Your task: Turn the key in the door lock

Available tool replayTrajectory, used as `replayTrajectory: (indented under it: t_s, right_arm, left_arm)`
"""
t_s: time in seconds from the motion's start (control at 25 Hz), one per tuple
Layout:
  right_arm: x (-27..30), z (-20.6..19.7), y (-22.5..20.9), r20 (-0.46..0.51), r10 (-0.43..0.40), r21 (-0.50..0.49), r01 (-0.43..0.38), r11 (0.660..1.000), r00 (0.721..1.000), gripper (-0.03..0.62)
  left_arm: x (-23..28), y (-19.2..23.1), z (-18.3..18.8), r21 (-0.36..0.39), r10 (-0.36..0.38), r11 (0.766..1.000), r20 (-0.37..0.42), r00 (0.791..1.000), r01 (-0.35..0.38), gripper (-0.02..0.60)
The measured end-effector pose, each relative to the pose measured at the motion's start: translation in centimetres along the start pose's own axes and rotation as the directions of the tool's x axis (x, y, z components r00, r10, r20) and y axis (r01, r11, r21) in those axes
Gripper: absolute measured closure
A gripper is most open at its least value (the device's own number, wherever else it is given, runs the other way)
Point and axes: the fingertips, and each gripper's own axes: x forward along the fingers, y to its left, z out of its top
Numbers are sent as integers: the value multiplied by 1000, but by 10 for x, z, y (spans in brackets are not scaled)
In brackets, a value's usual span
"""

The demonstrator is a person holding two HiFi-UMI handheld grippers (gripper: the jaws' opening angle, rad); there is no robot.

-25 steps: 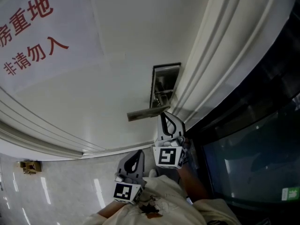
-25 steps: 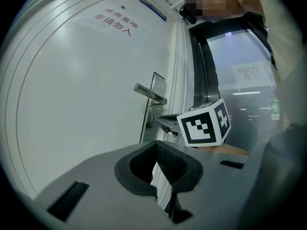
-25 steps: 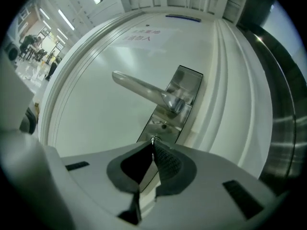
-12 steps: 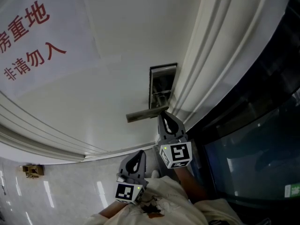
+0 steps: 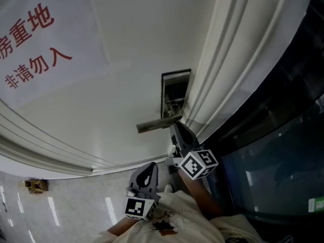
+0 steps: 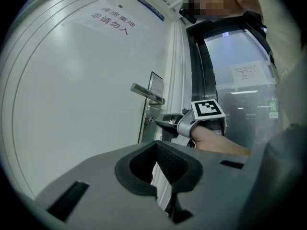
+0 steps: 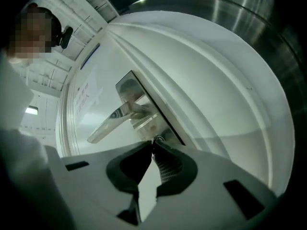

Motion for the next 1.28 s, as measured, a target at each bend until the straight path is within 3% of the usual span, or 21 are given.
replayTrajectory:
  t_s: [0.2, 0.36, 0.56, 0.64, 0.84, 0.92, 1.04, 1.12, 1.28]
  right_arm:
    - [0, 0, -3, 22, 23, 176, -27, 984, 999, 569]
    - [0, 0, -3, 40, 60, 354, -70, 933, 997, 569]
    - [2, 3, -2, 66, 95, 477, -115, 871, 993, 565]
    - [2, 2, -2, 68, 97, 488, -118, 865, 993, 563]
    - [0, 4, -2, 68, 106, 438, -126, 890, 992, 550]
    - [-7, 3, 0, 62, 94, 379, -110, 919, 994, 519]
    - [-25, 1, 7, 49, 63, 201, -72, 977, 997, 505]
    - [-41, -3, 15, 39, 42, 38, -44, 998, 998, 507]
    - [-71, -21, 24, -4, -5, -195, 4, 981, 1000, 507]
  left_arm:
    - [-1, 0, 4, -14, 4, 1000, 22, 1000, -4, 577]
    - [-5, 2, -4, -43, 32, 999, -29, 999, -33, 577]
    - [-8, 5, -9, -17, 41, 999, -25, 999, -41, 576]
    - [-9, 4, -8, -17, 40, 999, -24, 999, -41, 577]
    - [-12, 4, -3, -39, 45, 998, 2, 999, -45, 577]
    - [-18, 9, -8, -46, 66, 997, -21, 998, -67, 577]
    - [-27, 14, -11, -63, 69, 995, -27, 997, -71, 576]
    - [-31, 19, -13, -64, 75, 995, -29, 997, -77, 577]
    - [-35, 24, -27, -81, 70, 994, -35, 997, -73, 577]
